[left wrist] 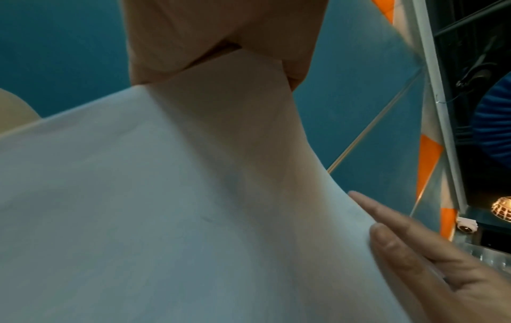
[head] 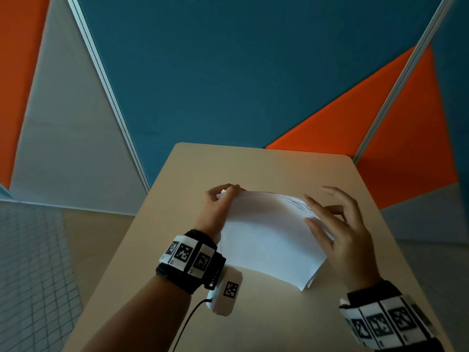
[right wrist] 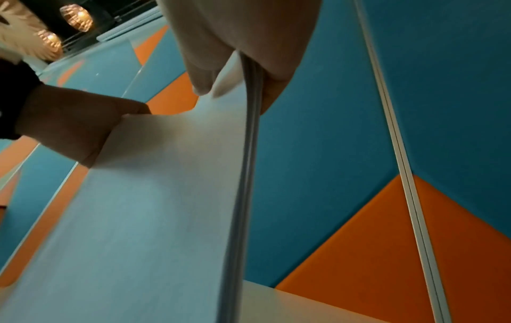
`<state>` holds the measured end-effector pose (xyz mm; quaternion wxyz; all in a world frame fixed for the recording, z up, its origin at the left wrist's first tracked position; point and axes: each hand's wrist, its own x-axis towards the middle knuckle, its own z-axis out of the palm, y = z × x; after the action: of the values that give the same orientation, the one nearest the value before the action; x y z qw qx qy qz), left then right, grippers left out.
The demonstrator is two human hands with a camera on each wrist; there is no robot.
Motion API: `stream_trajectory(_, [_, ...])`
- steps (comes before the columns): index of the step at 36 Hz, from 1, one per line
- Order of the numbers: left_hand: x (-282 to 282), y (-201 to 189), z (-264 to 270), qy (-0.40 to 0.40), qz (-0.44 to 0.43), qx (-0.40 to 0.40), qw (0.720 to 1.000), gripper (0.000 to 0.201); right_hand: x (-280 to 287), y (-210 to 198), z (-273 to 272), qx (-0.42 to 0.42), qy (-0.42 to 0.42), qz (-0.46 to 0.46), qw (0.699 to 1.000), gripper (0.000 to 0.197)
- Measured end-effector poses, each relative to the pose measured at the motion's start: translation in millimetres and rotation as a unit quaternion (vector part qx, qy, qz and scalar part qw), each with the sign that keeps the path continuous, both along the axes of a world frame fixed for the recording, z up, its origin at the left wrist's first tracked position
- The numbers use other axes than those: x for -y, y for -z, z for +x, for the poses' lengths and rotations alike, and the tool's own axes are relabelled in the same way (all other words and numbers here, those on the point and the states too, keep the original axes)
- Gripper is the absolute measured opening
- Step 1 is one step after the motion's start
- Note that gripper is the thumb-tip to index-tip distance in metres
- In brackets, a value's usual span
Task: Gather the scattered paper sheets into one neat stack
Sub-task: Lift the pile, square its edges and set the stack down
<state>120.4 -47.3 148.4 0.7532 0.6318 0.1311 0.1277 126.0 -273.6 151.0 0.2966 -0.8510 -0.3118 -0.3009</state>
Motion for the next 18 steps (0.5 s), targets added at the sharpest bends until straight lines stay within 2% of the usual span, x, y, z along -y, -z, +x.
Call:
stream_trajectory(4, [-2.4, -0.7, 0.2, 0.008, 0.013, 0.018, 1.000, 0.020, 4.6, -1.5, 0.5, 0.000, 0.015, -0.027, 1.000, 0.038])
stream_trajectory(6, [-3.8, 1.6, -0.4, 0.014, 0.012, 0.025, 1.000, 0.028, 4.3, -1.8, -0.5, -0.001, 0.020, -0.035, 0.999, 0.040])
stream_trajectory(11, [-5.5, -0.5, -0.2, 0.029, 0.028, 0.029, 0.999, 0.047, 5.9, -0.9, 2.0, -0.025, 0.021, -0.030, 0.999, 0.033])
stream_trajectory(14, [-6.6, -5.5, -0.9, 0.061, 0.024, 0.062, 0.996, 0.043, 7.3, -1.5, 3.7, -0.031, 0.022, -0.023, 0.999, 0.027])
stream_trajectory(16, [-11.5, -1.1, -0.4, 0.098, 0.007, 0.102, 0.990, 0.029, 8.4, -2.4, 4.8, -0.042, 0.011, 0.000, 0.999, 0.023])
stream_trajectory(18, [-18.6, 4.8, -2.1, 0.142, -0.005, 0.116, 0.983, 0.033, 10.0, -4.5, 5.5, -0.060, 0.001, 0.048, 0.997, 0.027])
